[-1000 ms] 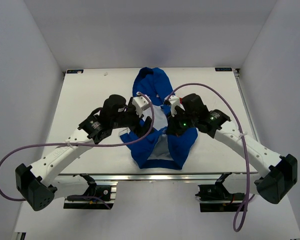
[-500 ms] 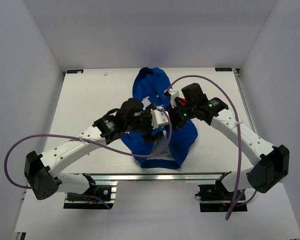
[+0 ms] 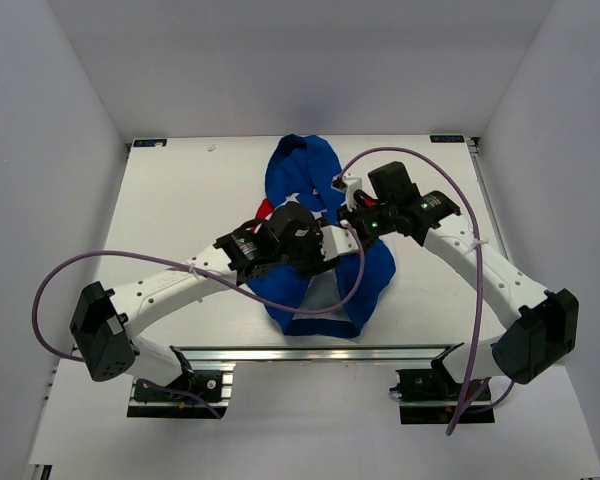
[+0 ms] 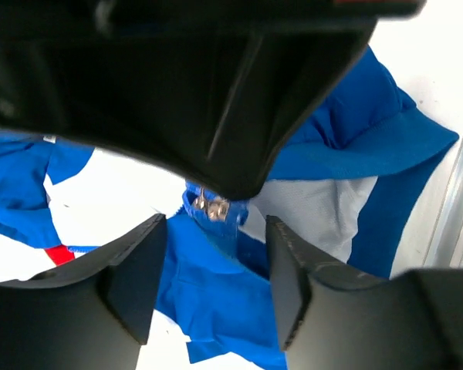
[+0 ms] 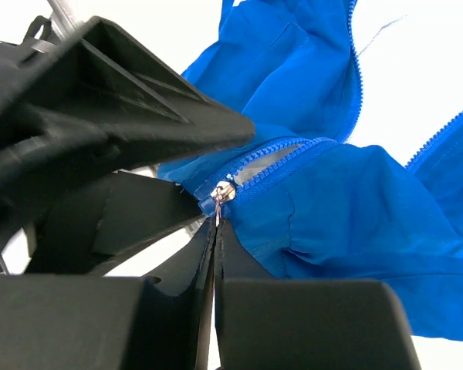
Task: Zip up the jacket
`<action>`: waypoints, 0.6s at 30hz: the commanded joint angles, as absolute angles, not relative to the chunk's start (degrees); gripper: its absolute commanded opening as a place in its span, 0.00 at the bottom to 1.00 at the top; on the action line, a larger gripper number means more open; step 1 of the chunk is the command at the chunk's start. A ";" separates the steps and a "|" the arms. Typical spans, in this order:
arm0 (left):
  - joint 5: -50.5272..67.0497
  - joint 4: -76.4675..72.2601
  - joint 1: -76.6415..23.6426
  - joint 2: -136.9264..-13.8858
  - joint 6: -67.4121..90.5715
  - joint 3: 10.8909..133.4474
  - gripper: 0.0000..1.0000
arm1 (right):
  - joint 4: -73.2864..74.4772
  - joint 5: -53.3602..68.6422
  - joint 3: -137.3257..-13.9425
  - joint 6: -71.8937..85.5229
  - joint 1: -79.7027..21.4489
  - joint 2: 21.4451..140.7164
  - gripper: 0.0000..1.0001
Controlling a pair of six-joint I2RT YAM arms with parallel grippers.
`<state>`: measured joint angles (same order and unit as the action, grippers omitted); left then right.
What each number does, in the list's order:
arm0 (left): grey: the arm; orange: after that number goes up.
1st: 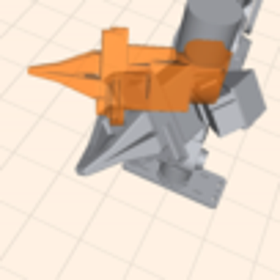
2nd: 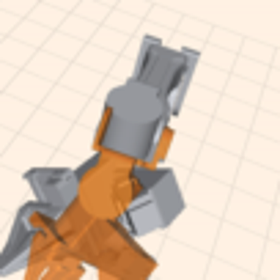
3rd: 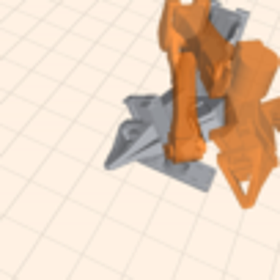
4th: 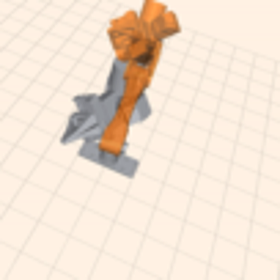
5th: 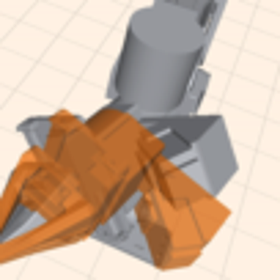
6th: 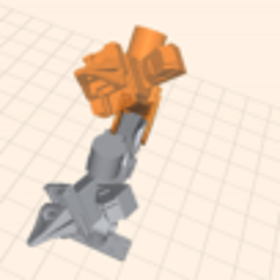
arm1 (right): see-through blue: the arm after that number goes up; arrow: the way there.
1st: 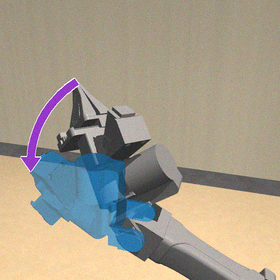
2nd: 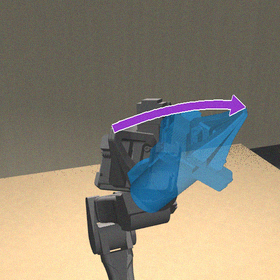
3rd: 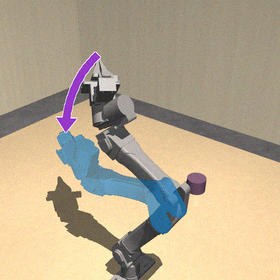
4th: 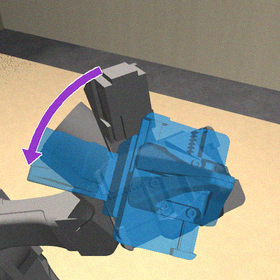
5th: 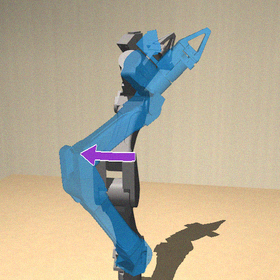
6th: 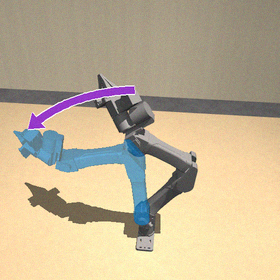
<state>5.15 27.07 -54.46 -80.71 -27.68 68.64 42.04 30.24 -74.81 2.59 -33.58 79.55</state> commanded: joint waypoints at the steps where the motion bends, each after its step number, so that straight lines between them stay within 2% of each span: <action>1: 3.86 28.12 -55.19 -81.56 -28.21 71.89 0.63 | 41.49 32.87 -77.08 2.72 -32.96 79.01 0.00; 5: 5.44 27.69 -55.46 -82.09 -29.35 71.72 0.54 | 40.96 33.75 -76.82 2.72 -32.87 79.54 0.00; 8: 6.15 27.77 -55.81 -82.35 -29.79 71.46 0.52 | 40.78 33.84 -76.99 2.64 -32.87 79.98 0.00; 15: 6.94 27.60 -56.69 -81.22 -30.06 71.19 0.21 | 40.69 31.65 -76.64 2.99 -32.61 80.68 0.00; 16: 6.94 27.60 -56.69 -80.95 -30.06 71.02 0.12 | 40.61 30.94 -76.64 3.16 -32.52 80.68 0.00; 18: 7.03 27.34 -56.78 -80.51 -30.23 70.67 0.08 | 40.43 29.45 -76.55 3.43 -32.43 80.77 0.00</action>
<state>4.80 28.03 -55.68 -83.02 -29.98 69.82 43.20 31.55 -74.81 2.68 -32.95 80.53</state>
